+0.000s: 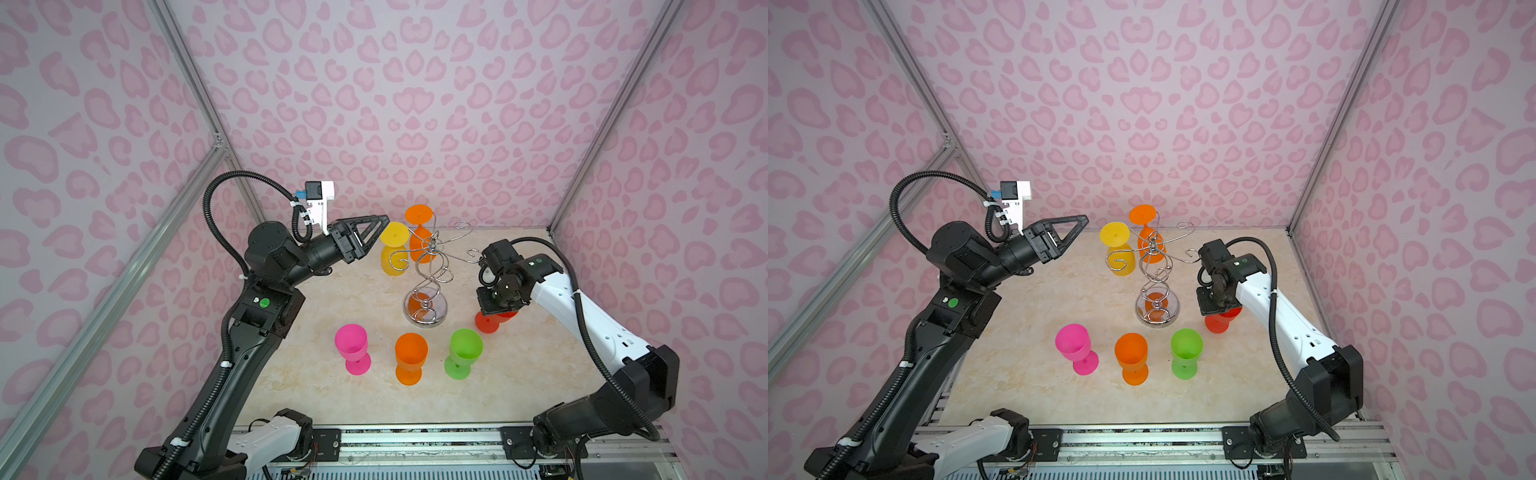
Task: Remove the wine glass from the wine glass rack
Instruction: 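Set the red glass upright on the table and open the right gripper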
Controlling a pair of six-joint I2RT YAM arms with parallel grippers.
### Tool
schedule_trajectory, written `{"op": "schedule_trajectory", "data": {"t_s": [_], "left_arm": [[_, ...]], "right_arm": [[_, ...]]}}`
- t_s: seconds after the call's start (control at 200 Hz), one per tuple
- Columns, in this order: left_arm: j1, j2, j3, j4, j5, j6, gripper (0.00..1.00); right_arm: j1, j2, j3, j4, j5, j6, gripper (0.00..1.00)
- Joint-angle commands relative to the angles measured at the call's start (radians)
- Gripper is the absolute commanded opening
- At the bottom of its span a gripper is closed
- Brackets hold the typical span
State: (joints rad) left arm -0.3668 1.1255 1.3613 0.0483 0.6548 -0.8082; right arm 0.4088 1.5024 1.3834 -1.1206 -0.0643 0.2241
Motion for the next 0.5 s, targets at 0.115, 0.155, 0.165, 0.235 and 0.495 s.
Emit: {"op": "schedule_trajectory", "data": {"t_s": [0.115, 0.155, 0.165, 0.235, 0.495], "left_arm": [[0.005, -0.003, 0.008, 0.004, 0.012, 0.017, 0.69], [0.006, -0.004, 0.008, 0.002, 0.011, 0.017, 0.69], [0.005, -0.004, 0.008, 0.002, 0.011, 0.017, 0.69], [0.005, -0.006, 0.009, 0.000, 0.011, 0.017, 0.69], [0.008, -0.011, 0.005, -0.005, 0.008, 0.018, 0.70]], "right_arm": [[0.010, 0.024, -0.004, -0.038, -0.012, -0.015, 0.09], [0.010, 0.024, -0.004, -0.038, -0.012, -0.014, 0.10], [0.011, 0.024, -0.005, -0.038, -0.011, -0.013, 0.09], [0.010, 0.020, -0.009, -0.030, -0.011, -0.012, 0.08], [0.002, -0.016, -0.035, -0.004, -0.021, 0.006, 0.07]]}}
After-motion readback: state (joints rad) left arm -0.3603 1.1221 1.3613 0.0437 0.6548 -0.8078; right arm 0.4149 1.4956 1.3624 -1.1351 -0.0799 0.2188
